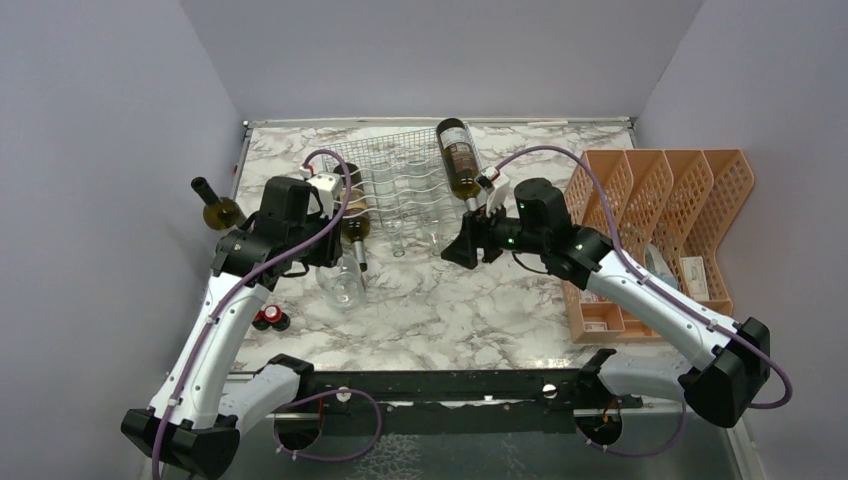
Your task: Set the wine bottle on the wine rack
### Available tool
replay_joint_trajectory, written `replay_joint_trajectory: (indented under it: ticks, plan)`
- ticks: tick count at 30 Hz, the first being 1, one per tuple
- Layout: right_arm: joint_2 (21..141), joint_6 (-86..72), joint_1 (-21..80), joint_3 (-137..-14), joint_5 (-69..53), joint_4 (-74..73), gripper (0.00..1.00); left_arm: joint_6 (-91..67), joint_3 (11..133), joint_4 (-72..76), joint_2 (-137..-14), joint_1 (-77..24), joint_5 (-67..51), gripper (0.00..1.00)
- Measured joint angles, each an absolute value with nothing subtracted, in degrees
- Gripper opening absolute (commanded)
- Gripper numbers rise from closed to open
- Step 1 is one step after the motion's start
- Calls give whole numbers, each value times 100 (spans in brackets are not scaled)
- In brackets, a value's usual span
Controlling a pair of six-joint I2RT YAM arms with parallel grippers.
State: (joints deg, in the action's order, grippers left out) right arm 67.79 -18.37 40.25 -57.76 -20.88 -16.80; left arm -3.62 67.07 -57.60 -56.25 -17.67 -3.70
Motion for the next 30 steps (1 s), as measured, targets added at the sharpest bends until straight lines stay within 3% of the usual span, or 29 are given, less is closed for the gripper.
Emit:
replay_joint_trajectory:
  ticks: [4,9,14,20,30]
  plan:
    - [6842,-1835,4222,-5822,-2032,-1638,67,-314,6720,-5848,-5592,-1881,-508,33]
    - [7006,-1824,4512,-5863,-1992,-1597,67,-270,6720,-5933,-5533,-1922,-744,58]
    - [7181,-1789,4805,-5927,-1870,-1525,68,-294,6720,-5913,-5439,-1959,-1085,69]
    - [7404,-1712,5089,-6125,-1769,-1356,69,-261,6914,-5887,-5389,-1964,-1074,71]
    - [8407,-1295,6034,-7041,-1227,-1020,70,-510,7572,-5004,-4687,-1964,292,71]
